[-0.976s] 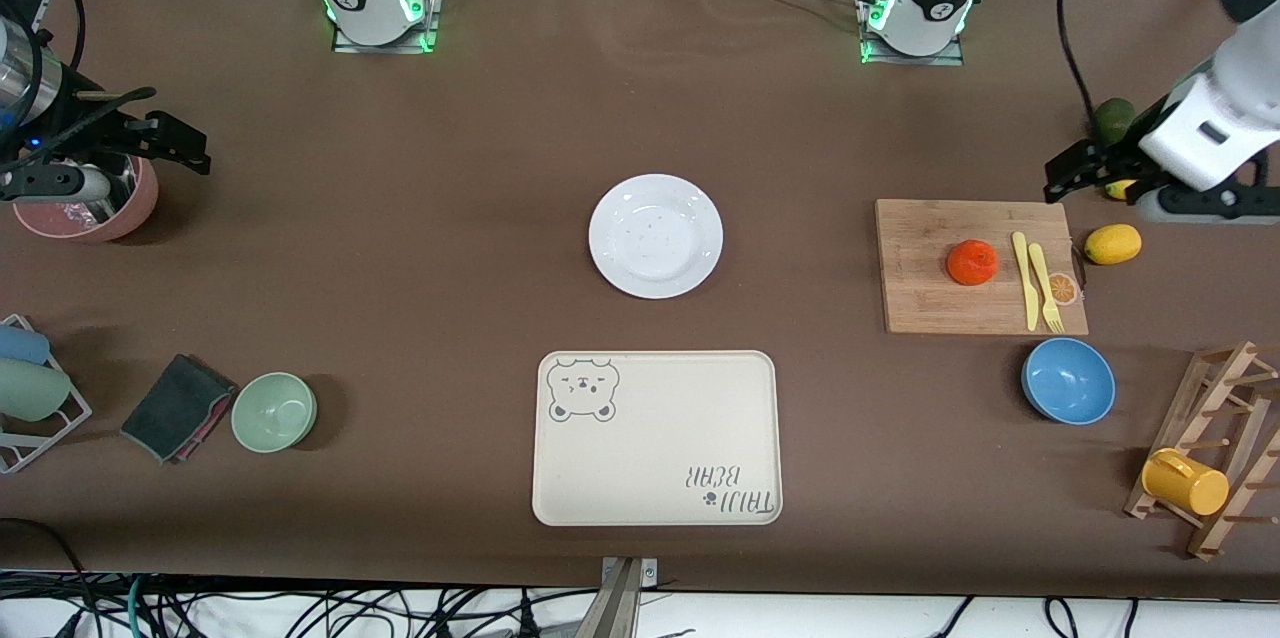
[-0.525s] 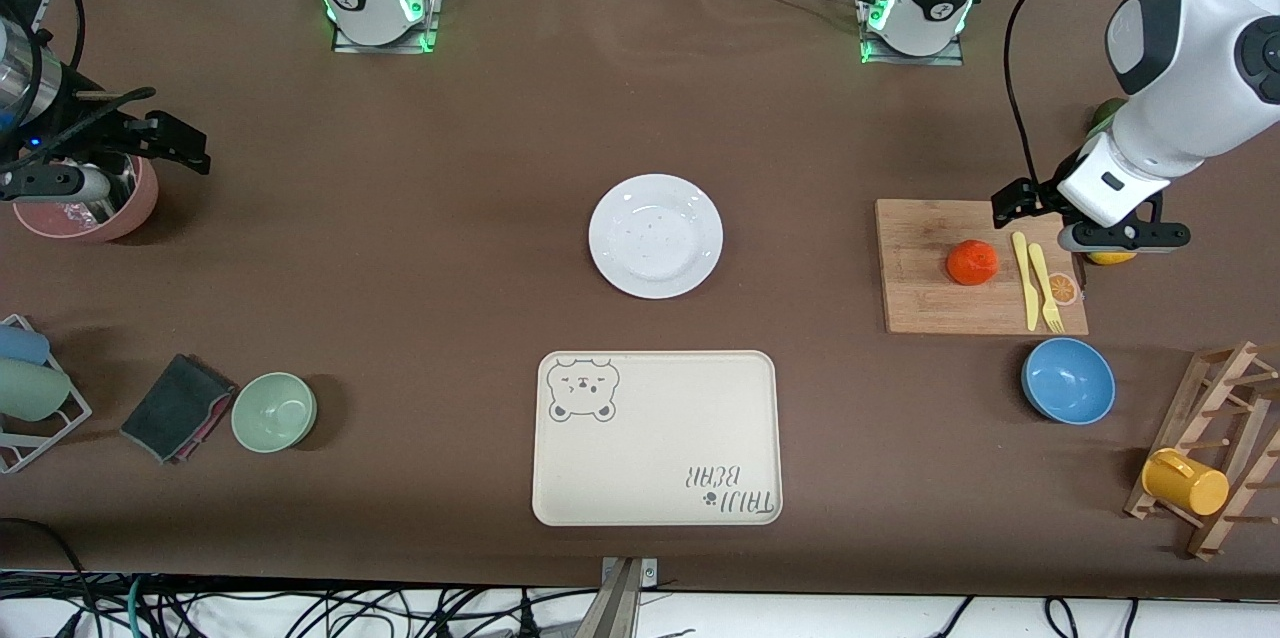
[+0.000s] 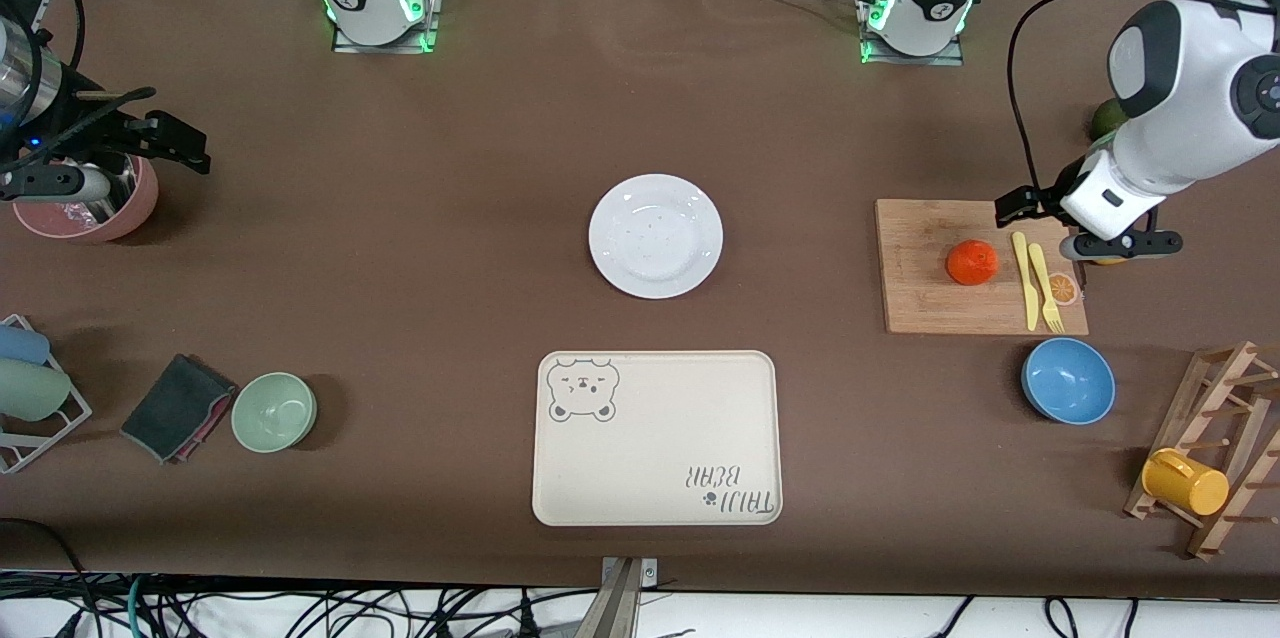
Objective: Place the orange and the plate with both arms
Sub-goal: 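Reach the left gripper down to the orange on the cutting board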
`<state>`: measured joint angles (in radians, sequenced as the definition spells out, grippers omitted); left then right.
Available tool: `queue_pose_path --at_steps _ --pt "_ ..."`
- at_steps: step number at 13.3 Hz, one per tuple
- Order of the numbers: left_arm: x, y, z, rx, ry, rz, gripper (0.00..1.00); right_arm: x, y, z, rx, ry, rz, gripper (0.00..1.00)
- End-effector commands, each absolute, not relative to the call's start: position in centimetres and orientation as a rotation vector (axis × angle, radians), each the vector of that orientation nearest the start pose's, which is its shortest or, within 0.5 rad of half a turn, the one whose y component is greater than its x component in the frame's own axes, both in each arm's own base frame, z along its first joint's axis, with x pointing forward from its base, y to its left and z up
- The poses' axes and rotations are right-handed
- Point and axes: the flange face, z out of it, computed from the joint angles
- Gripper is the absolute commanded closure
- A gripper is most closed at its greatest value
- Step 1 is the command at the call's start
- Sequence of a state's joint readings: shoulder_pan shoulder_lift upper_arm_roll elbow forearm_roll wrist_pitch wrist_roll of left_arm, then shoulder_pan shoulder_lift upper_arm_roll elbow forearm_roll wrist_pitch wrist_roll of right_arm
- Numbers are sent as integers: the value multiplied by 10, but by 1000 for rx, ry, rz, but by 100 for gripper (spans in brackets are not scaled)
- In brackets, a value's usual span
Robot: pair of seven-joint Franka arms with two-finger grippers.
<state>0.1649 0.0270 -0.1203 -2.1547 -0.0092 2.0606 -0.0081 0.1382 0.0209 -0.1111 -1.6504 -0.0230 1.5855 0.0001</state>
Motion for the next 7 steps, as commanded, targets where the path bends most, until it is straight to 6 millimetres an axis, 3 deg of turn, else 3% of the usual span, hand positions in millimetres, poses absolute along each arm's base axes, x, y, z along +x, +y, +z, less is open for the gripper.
queue_pose_path --at_steps 1,4,7 --pt "529 23 346 -3160 -79 188 0 554 13 579 -3151 -35 140 0" --pt "526 23 299 -3167 -86 129 0 554 13 580 -3151 -35 135 0" --pt "530 23 277 -3173 -88 109 0 554 13 579 -3151 -35 137 0"
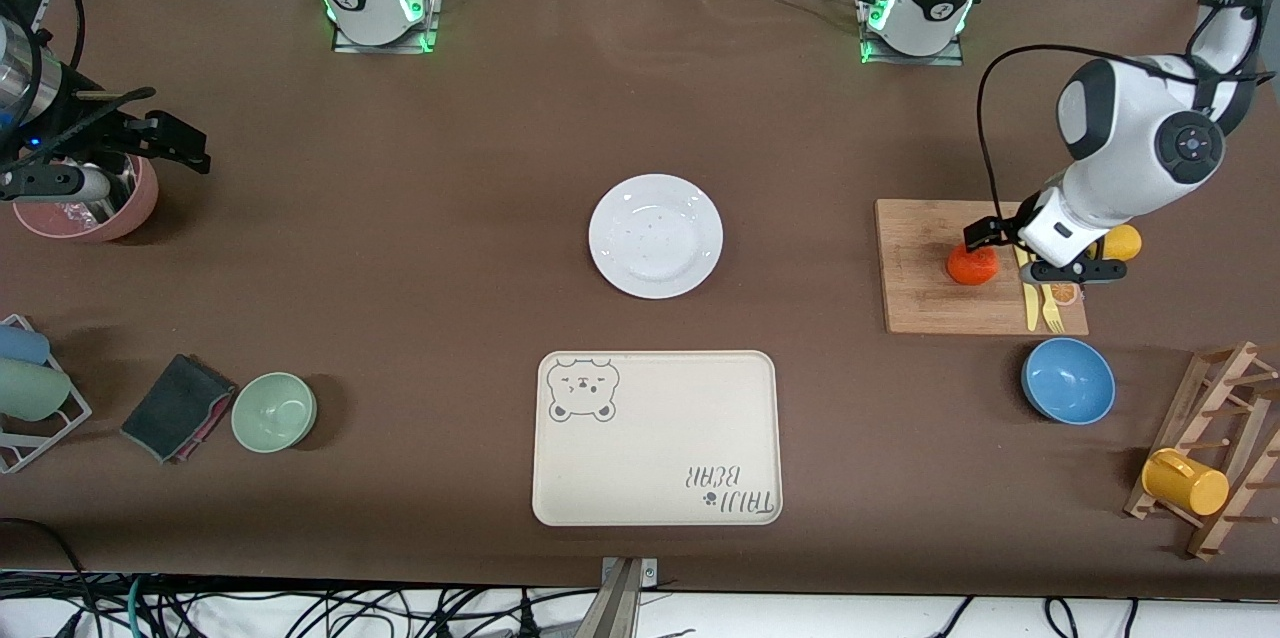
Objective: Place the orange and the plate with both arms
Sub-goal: 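Reach the left gripper down to the orange on the cutting board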
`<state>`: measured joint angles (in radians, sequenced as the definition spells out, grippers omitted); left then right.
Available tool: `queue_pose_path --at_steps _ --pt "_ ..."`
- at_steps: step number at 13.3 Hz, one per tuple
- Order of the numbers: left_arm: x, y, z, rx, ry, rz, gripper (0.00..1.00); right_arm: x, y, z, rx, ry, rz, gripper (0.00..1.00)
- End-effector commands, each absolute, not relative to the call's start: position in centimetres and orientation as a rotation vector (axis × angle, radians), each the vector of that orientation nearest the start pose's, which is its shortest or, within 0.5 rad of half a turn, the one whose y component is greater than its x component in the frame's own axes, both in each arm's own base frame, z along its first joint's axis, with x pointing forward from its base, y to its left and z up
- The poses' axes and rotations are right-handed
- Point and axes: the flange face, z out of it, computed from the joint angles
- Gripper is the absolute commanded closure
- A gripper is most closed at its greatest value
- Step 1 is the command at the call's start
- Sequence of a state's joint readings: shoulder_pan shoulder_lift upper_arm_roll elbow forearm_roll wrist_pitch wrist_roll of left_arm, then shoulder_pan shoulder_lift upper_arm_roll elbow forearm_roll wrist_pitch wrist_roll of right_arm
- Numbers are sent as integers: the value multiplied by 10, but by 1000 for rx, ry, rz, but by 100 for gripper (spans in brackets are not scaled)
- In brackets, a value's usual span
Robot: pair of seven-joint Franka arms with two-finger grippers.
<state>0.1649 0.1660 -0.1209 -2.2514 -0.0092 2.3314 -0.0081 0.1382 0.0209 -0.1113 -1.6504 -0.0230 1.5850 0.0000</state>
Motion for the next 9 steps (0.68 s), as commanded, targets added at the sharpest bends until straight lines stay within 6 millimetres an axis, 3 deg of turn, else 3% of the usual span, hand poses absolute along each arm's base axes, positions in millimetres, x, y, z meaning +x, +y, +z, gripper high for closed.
queue_pose_path --at_steps 1,9 --pt "532 23 269 -3175 -89 99 0 554 13 580 -3151 -35 135 0" --pt "527 36 223 -3173 -125 169 0 554 12 580 -3151 -32 135 0"
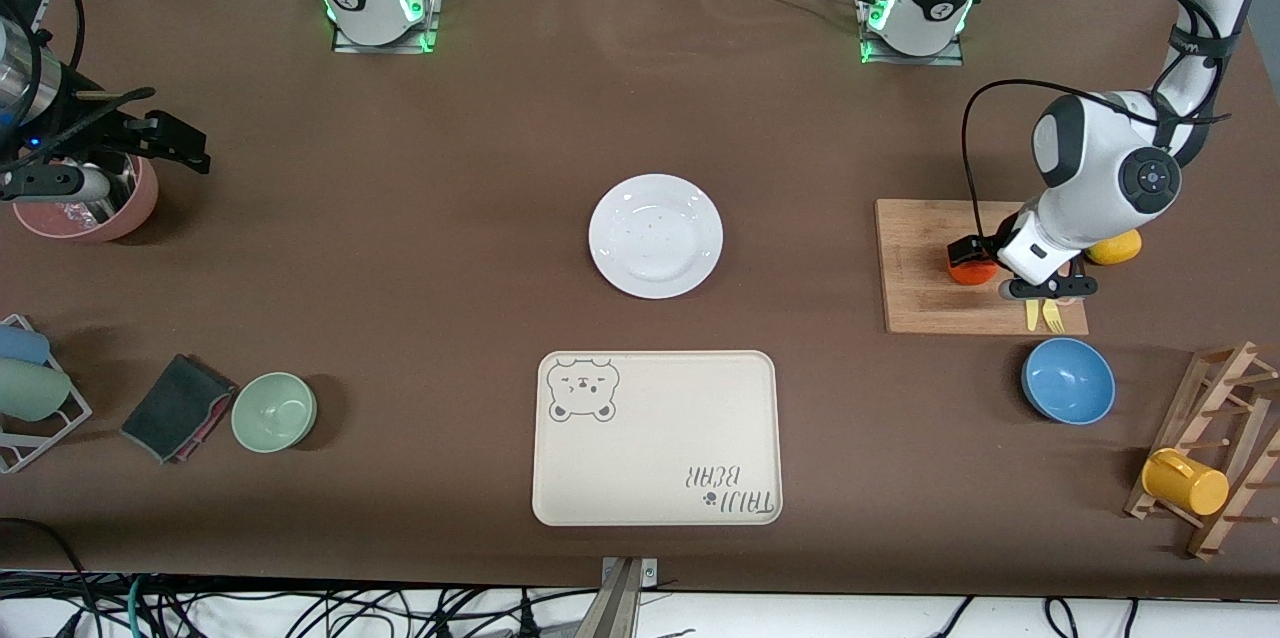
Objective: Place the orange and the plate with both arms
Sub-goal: 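Reach the left gripper down to the orange on the cutting board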
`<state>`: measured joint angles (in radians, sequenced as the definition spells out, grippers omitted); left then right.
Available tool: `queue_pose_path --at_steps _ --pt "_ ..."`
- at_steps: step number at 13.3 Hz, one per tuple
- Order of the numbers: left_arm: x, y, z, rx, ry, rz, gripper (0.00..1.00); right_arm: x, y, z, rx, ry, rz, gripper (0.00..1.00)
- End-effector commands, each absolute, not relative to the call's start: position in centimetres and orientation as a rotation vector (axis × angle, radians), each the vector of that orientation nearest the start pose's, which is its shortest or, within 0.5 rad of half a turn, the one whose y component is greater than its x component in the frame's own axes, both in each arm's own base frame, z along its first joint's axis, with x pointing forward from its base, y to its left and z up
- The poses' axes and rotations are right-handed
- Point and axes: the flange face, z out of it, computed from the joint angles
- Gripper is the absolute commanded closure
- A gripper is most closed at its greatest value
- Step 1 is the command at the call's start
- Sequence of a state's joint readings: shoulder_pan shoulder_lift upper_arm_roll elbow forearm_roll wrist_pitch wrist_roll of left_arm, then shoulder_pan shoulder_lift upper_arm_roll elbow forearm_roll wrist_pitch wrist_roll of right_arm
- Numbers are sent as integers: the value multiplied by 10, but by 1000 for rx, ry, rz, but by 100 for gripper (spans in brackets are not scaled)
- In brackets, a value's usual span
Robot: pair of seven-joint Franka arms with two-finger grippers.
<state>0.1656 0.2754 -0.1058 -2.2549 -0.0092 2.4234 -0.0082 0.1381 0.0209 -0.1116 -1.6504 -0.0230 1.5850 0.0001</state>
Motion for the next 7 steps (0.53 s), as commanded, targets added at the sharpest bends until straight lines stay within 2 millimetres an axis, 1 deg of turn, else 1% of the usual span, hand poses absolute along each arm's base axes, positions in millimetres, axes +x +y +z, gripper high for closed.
queue_pose_path --at_steps 1,5,6,7 --pt "526 36 223 -3173 -126 171 0 554 12 580 -3151 -32 135 0" --pt "527 38 209 -3176 -134 161 0 554 12 580 -3151 -32 135 0" --pt "527 38 208 -3176 -134 161 5 554 12 580 -3151 -32 135 0" --pt "527 38 208 -3176 -134 161 17 554 12 579 -3151 -32 137 0"
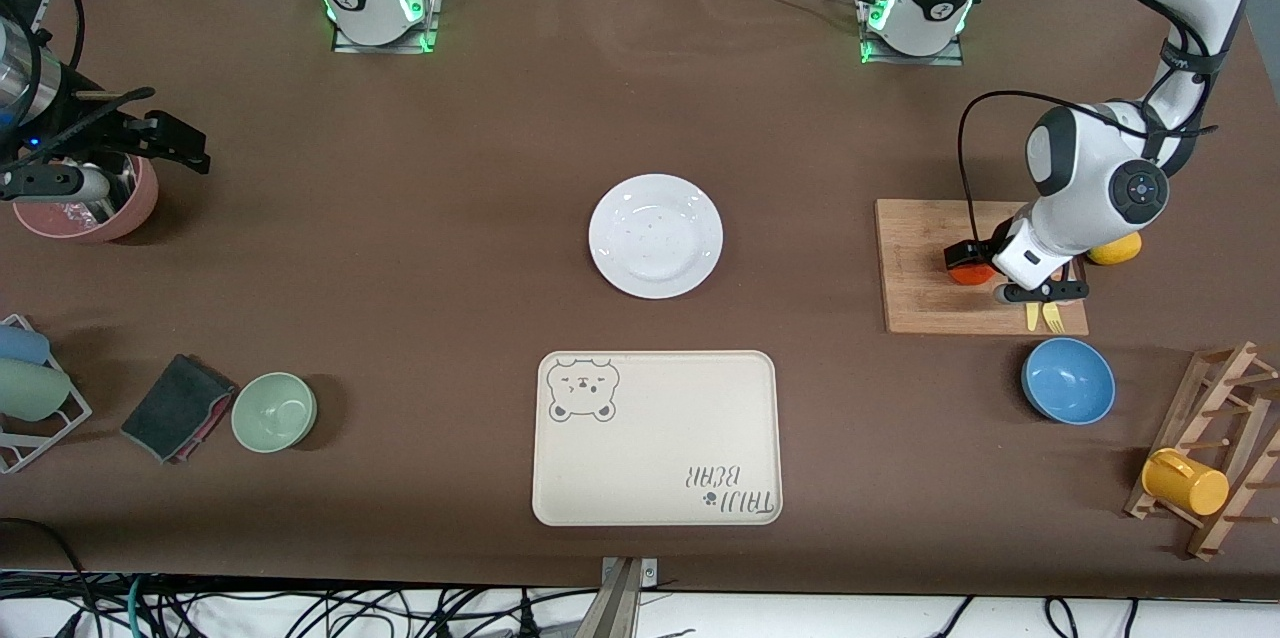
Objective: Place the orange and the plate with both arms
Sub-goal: 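Close the left gripper on the orange and lift it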
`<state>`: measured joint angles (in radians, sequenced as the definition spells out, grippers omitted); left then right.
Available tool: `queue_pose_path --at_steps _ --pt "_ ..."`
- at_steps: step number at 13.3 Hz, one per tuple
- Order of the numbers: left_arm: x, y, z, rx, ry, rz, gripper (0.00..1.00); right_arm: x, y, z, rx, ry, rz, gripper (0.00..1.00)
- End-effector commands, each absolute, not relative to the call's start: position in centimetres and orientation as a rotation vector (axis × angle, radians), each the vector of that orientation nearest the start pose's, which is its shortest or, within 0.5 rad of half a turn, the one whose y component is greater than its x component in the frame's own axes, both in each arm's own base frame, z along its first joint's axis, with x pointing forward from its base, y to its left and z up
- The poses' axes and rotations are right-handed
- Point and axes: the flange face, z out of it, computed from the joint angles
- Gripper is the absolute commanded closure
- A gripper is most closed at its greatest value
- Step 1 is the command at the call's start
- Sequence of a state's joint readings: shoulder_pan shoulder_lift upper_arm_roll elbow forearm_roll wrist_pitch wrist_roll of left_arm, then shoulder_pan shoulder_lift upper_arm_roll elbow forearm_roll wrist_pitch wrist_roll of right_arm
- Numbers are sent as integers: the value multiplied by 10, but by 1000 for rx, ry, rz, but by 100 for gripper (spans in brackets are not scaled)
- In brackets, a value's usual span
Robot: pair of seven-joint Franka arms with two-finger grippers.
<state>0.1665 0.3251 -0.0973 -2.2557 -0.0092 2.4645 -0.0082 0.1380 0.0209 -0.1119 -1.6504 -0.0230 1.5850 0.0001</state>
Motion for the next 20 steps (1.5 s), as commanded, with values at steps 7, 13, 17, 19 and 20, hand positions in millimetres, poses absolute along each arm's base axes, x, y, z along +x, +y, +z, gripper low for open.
queue_pose_path --at_steps 7,13,17,19,20 --pt "531 39 243 -3170 -101 99 100 554 12 579 -3151 -35 138 0" --pt "539 -17 290 -3231 53 -5 100 554 12 580 -3151 -32 135 0" --pt "532 -136 293 -3282 -109 20 100 554 12 580 -3151 -32 135 0" --pt "526 -182 286 -3279 -199 58 100 554 12 580 -3151 -32 135 0" --pt "521 -217 284 -3288 -197 73 100 554 12 580 -3151 -32 135 0"
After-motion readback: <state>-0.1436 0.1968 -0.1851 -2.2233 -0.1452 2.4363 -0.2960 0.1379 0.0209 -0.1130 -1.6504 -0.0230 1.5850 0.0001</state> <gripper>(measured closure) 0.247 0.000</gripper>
